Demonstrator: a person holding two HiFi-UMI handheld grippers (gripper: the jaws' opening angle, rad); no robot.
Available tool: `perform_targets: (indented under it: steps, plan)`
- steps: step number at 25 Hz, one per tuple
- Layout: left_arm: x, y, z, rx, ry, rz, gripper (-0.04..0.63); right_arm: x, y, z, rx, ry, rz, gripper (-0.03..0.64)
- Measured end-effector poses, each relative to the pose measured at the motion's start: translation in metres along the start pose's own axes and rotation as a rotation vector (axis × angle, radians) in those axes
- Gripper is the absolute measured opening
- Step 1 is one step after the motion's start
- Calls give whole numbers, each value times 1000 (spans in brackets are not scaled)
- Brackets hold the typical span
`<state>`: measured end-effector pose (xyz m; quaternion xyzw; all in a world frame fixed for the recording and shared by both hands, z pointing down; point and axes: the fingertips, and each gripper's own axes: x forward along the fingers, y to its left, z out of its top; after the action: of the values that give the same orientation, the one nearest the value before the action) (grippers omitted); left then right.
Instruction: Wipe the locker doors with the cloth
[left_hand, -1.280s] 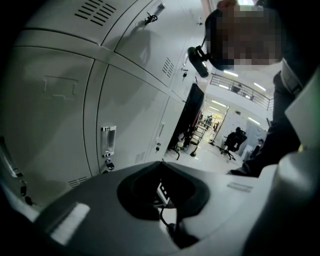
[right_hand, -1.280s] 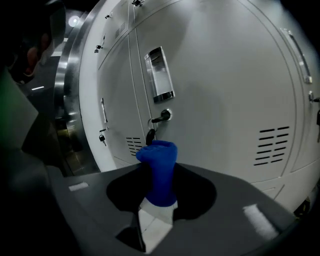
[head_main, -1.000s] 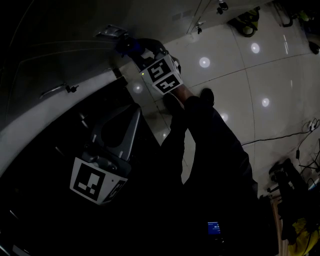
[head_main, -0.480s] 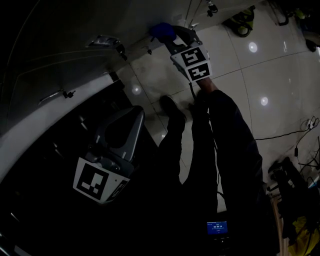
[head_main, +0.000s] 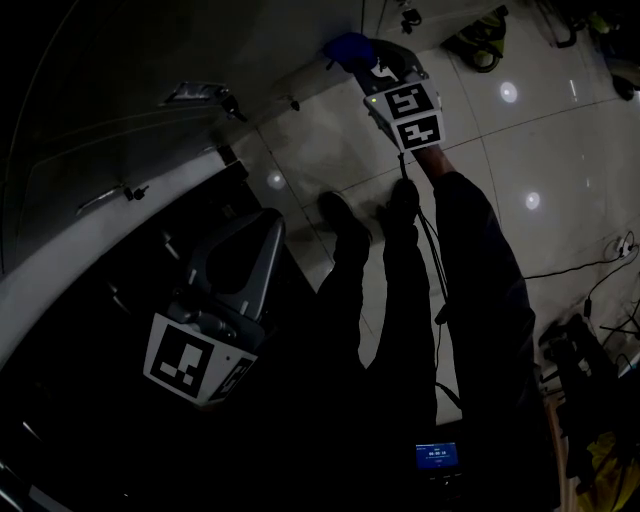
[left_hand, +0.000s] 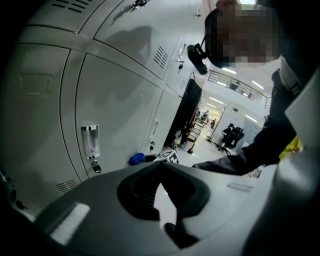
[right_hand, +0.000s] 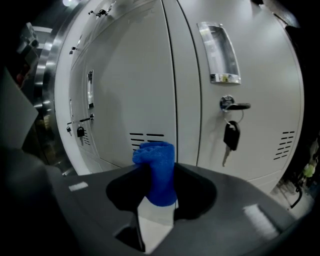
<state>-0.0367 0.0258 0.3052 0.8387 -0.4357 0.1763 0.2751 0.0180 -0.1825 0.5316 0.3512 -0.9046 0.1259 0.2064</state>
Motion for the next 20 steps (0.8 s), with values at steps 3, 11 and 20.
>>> perform_targets:
  steps: [3, 11, 20]
  plan:
    - [0, -1, 1, 4, 1, 6, -20, -5, -15, -4, 18, 0, -36, 133]
    - [4, -9, -1, -5, 6, 25, -20, -14, -5, -1, -38, 24, -12, 126]
    - [2, -38, 10, -15, -6, 37, -20, -116, 69, 53, 77, -89, 106, 126]
